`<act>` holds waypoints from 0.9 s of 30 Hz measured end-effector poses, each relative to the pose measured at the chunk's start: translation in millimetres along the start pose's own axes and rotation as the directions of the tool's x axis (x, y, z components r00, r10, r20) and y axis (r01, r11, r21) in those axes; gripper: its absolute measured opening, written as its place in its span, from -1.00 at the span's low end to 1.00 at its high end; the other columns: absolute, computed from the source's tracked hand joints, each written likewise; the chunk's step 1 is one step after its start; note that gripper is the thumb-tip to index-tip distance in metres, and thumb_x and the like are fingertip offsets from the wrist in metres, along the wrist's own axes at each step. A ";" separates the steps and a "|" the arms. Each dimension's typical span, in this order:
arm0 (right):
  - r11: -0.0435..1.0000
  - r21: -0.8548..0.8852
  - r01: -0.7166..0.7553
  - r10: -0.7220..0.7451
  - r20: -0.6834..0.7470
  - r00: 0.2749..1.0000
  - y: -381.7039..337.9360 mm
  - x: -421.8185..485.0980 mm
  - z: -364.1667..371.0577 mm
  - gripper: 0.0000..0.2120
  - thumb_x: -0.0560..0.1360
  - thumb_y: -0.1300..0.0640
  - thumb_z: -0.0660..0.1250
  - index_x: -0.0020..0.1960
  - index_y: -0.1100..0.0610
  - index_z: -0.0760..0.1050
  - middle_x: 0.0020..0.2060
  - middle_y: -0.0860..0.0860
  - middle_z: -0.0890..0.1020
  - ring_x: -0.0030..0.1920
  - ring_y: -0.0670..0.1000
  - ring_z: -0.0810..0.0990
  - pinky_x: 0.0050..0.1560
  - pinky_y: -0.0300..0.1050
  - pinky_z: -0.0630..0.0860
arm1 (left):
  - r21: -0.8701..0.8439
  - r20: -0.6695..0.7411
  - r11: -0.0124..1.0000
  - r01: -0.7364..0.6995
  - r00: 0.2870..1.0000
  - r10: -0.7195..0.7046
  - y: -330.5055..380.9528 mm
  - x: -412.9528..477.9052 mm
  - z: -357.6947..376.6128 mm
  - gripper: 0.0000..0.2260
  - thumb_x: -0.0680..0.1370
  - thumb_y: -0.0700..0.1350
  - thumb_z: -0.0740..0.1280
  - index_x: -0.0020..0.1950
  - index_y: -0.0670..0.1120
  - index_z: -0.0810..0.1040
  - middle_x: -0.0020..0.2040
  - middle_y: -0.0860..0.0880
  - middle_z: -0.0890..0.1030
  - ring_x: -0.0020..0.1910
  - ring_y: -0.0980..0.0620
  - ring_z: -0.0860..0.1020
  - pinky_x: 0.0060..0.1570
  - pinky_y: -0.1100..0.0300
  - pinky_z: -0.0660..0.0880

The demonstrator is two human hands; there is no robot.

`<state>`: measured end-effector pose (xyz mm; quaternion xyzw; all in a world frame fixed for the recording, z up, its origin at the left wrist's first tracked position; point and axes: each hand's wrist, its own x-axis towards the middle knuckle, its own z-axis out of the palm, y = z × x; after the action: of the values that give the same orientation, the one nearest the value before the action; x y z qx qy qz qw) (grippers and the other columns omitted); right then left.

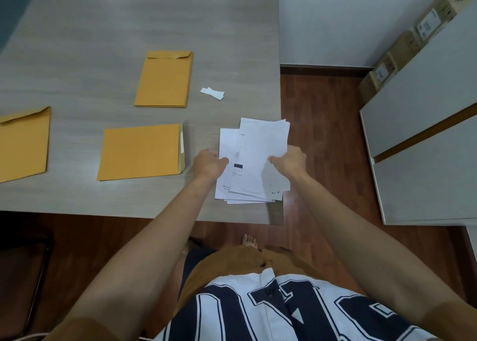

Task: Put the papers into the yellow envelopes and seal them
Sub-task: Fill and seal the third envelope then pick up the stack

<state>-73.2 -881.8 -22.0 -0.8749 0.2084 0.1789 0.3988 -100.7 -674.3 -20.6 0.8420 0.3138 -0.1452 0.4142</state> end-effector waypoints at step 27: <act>0.995 0.069 0.065 -0.069 0.049 0.996 -7.4 -10.4 -6.2 -0.79 0.39 0.03 0.48 -0.01 0.01 0.56 -0.04 -0.06 0.67 -0.05 -0.03 0.61 -0.09 -0.20 0.47 | -0.502 0.300 0.862 0.070 0.949 0.097 17.2 -13.7 12.2 -0.74 0.46 -0.37 0.27 0.04 -0.10 0.60 0.00 -0.08 0.69 0.02 -0.13 0.65 0.10 -0.05 0.58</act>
<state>-77.3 -879.9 -8.6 -0.8626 0.1745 0.1806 0.4391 -99.7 -697.4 -10.8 0.6715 0.2646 -0.1873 0.6663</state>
